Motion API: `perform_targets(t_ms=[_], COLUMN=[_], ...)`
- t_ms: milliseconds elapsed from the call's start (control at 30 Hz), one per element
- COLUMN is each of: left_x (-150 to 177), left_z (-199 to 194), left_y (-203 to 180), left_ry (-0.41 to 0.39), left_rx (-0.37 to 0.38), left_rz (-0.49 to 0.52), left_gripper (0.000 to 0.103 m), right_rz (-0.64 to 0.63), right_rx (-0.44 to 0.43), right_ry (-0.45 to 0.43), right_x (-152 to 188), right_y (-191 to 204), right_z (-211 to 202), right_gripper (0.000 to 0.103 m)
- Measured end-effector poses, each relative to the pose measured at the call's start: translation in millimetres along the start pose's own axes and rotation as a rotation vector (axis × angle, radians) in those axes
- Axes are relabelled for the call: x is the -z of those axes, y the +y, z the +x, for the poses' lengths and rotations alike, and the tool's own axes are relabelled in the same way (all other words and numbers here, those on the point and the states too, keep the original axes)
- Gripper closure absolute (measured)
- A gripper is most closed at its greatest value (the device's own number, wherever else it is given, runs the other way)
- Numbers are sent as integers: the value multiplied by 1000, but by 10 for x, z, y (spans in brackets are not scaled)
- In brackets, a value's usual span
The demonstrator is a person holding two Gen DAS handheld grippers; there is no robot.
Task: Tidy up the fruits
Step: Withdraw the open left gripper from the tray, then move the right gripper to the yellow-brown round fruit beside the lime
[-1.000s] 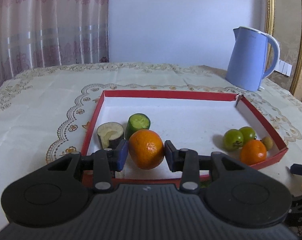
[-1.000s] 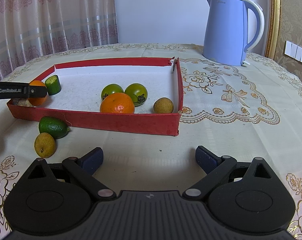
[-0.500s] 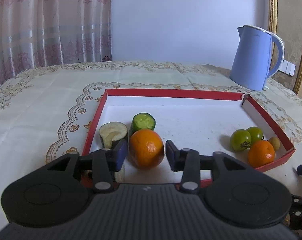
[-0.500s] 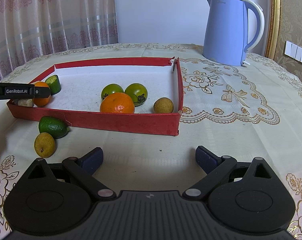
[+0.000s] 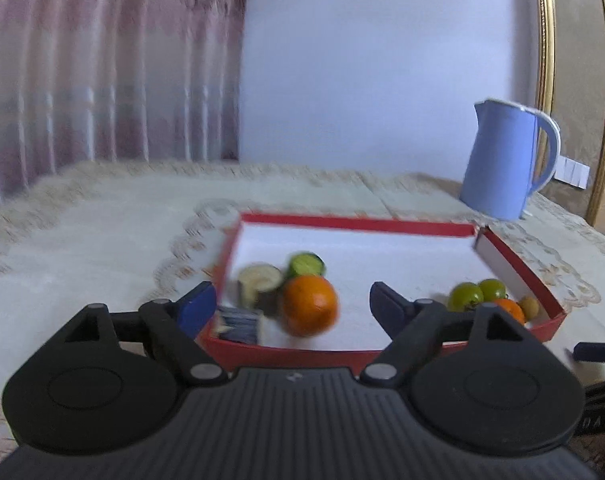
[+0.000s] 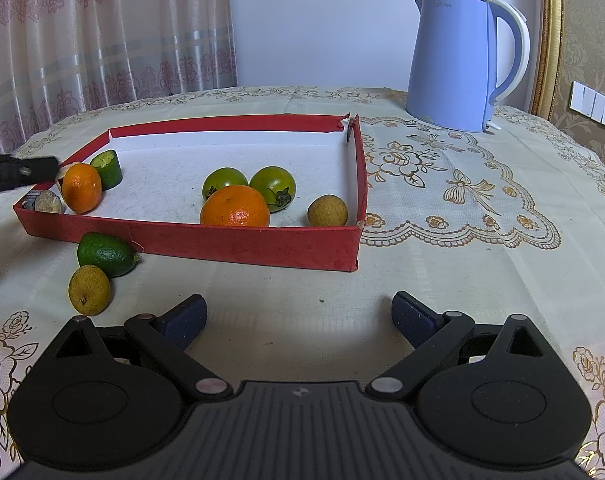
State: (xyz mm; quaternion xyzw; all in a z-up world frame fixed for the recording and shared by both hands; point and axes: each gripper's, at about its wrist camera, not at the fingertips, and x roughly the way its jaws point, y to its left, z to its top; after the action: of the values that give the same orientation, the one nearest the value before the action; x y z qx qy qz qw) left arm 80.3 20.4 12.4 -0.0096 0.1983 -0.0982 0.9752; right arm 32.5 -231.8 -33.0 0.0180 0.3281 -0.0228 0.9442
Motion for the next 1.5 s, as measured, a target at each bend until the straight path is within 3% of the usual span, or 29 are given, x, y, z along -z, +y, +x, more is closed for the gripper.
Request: perform_targets(t_ms=[100, 167, 267, 600, 833, 1100, 1300, 1400, 1500], left_x=[16, 39, 106, 324, 347, 349, 356, 355, 351], left_z=[-131, -180, -213, -85, 96, 171, 168, 166, 168], left_y=[58, 113, 160, 177, 212, 41, 88, 91, 96], left_ry=[-19, 0, 18, 118, 231, 268, 271, 272, 273], left_rx=[-26, -5, -7, -10, -12, -21, -8, -9, -8], left_rz=[6, -10, -17, -9, -25, 105, 68, 68, 67], left_gripper=[17, 11, 10, 6, 3, 0, 0, 0, 0], right_rz=[0, 0, -1, -1, -1, -1, 1, 9, 47], right_rx=[0, 0, 0, 1, 1, 3, 3, -22, -101], right_ry=[0, 0, 0, 0, 0, 1, -2, -21, -37], right_x=[0, 0, 2, 1, 0, 0, 2, 33, 66], right_y=[0, 0, 1, 4, 5, 2, -5, -5, 14], right_z=[1, 1, 0, 4, 5, 9, 4, -64, -162], right_gripper=[3, 3, 3, 3, 3, 2, 2, 2, 2])
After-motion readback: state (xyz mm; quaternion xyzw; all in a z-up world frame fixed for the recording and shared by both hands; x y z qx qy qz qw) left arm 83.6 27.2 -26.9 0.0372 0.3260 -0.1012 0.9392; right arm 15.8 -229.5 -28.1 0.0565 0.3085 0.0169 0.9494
